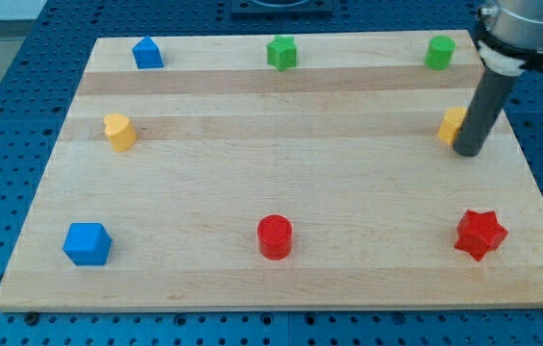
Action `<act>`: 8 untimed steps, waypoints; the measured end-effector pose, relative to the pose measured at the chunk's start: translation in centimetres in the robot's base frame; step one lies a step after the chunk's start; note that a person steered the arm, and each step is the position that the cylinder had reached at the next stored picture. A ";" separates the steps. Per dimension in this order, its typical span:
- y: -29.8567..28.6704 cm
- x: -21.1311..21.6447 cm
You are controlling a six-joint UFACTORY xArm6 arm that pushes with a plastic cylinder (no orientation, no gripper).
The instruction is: Slide yellow hexagon from center right to top right
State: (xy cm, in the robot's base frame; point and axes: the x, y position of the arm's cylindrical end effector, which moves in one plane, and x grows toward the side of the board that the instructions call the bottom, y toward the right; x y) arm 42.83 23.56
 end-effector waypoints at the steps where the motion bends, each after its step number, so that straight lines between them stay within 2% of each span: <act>1: 0.3 -2.5; 4: -1.4 -7.7; 8: -0.2 -15.1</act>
State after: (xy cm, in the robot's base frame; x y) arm 27.74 23.41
